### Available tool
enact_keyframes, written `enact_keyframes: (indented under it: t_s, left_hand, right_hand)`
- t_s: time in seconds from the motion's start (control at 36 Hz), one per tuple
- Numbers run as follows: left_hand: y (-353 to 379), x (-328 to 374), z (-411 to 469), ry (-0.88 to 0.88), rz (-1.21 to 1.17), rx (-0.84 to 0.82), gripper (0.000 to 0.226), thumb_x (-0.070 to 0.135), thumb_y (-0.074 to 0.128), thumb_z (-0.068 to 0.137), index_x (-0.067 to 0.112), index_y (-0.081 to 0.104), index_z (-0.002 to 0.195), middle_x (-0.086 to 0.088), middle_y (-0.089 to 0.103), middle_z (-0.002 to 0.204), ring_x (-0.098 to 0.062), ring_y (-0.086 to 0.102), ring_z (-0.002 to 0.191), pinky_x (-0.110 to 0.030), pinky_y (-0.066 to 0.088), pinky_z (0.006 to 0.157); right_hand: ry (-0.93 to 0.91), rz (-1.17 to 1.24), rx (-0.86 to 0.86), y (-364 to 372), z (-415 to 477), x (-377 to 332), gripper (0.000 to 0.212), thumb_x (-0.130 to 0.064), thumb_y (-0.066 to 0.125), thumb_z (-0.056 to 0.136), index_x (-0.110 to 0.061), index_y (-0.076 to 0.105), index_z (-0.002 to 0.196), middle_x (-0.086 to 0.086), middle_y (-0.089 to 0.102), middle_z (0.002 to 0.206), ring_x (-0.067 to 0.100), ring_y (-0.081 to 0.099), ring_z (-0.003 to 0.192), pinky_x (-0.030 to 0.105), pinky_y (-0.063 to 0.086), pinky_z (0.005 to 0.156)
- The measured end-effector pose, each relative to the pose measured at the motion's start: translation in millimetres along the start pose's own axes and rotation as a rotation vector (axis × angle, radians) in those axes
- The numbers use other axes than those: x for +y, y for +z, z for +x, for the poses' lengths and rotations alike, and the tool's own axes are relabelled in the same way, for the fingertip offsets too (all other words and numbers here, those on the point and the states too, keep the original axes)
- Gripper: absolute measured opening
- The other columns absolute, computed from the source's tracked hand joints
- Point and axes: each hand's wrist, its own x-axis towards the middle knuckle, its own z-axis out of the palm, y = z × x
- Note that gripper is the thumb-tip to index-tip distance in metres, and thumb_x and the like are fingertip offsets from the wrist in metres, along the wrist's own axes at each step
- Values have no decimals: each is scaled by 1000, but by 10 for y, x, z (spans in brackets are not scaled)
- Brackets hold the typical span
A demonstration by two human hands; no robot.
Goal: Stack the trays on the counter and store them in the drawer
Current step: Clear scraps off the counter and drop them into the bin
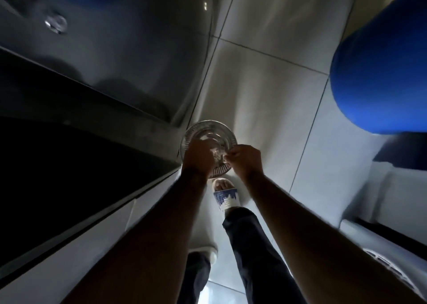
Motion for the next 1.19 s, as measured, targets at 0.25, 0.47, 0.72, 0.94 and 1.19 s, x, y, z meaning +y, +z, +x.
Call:
enact_keyframes:
  t_s: [0.25, 0.47, 0.72, 0.94, 1.19]
  left_hand:
    - [175, -276, 12, -81, 132, -139, 36, 22, 54, 93, 6, 55, 126, -15, 59, 131, -30, 56, 120, -38, 46, 101]
    - [-697, 76, -640, 78, 285, -34, 65, 49, 49, 93, 10, 38, 144, -14, 45, 147, -28, 41, 134, -40, 34, 111]
    - [-2109, 592, -1704, 213, 518, 226, 79, 62, 25, 95, 5, 26, 149, -18, 30, 157, -32, 24, 147, -47, 20, 120]
    - [-3136, 454, -2724, 225, 350, 428, 78, 63, 32, 93, 12, 24, 151, -10, 28, 159, -25, 21, 148, -42, 15, 120]
    - [-4121, -506, -3789, -114, 254, 627, 87, 70, 21, 91, 10, 17, 155, -6, 12, 165, -21, 5, 152, -43, 9, 123]
  right_hand:
    - [-103, -123, -97, 99, 19, 168, 36, -27, 61, 92, -18, 65, 127, 8, 71, 126, 25, 64, 120, 36, 50, 104]
    - [-462, -679, 43, -624, -653, -309, 79, -44, 54, 95, -6, 20, 156, 15, 25, 165, 33, 10, 156, 50, 24, 124]
    - [-602, -684, 154, -1540, -1838, -1447, 82, -58, 35, 98, -8, 13, 159, 11, 11, 169, 28, 6, 157, 51, 18, 126]
    - [-850, -747, 213, -1834, -2753, -2513, 87, -66, 16, 95, -7, 8, 159, 14, 12, 168, 27, 7, 157, 46, 20, 127]
    - [-1183, -898, 210, -1405, -3505, -3860, 91, -66, 37, 95, -7, 10, 159, 13, 13, 168, 27, 7, 157, 45, 16, 127]
